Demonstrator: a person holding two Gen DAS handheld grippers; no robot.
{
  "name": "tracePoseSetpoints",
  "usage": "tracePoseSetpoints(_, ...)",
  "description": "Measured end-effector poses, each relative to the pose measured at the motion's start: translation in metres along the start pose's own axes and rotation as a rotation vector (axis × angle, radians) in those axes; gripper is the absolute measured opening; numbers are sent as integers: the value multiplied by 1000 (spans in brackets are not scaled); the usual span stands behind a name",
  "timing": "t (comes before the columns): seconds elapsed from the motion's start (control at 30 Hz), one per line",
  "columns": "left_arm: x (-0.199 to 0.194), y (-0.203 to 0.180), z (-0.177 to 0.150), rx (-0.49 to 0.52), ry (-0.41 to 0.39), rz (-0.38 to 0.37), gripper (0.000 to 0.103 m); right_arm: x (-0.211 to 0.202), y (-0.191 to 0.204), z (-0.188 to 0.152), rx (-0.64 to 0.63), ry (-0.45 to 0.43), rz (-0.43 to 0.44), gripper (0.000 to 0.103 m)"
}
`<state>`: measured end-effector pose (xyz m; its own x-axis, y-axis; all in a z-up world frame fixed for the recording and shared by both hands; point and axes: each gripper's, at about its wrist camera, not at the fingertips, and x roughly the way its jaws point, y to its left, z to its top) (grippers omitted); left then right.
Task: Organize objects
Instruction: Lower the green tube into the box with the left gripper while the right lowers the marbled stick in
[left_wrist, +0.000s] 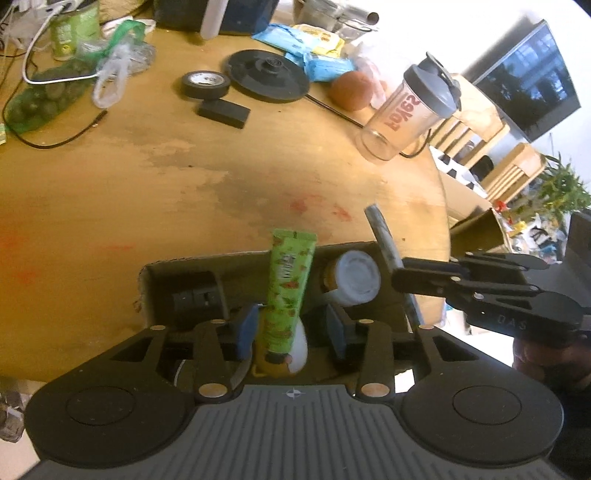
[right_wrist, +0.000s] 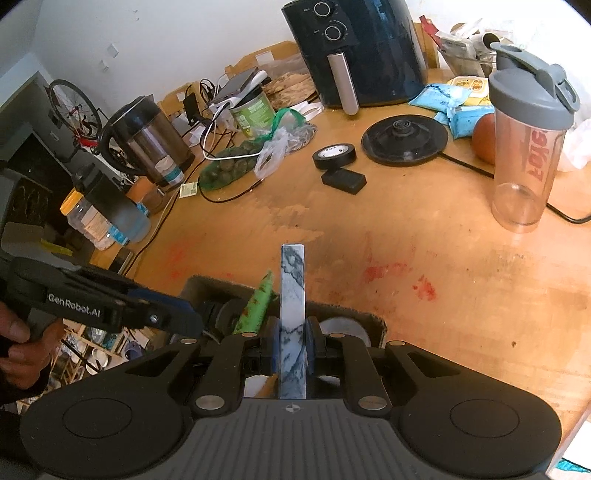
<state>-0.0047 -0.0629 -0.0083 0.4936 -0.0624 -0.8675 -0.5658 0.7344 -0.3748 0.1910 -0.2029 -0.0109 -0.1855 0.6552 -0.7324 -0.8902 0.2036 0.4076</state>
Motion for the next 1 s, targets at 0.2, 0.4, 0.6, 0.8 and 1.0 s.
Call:
tracePoseSetpoints(0.2,-2,1,-9,-13,-2,36,40,-3,3,-6,-12,1,18,17)
tracePoseSetpoints(0.4,-7,3,-17,-23,-8,67,41,-1,12,-7,-24,0,48,17)
tracePoseSetpoints(0.6,-12,7,-20,-35,-12,85,41,1,19,-5,-7,-23,148,20)
tracePoseSetpoints(0.8,-15,12,-21,-39,-23,93,41,4,23,0,-1,-49,98,97)
tracePoseSetpoints(1.0,-16,17,-17,-38,-31,88,41,13,21,0,-11,-6,30,103)
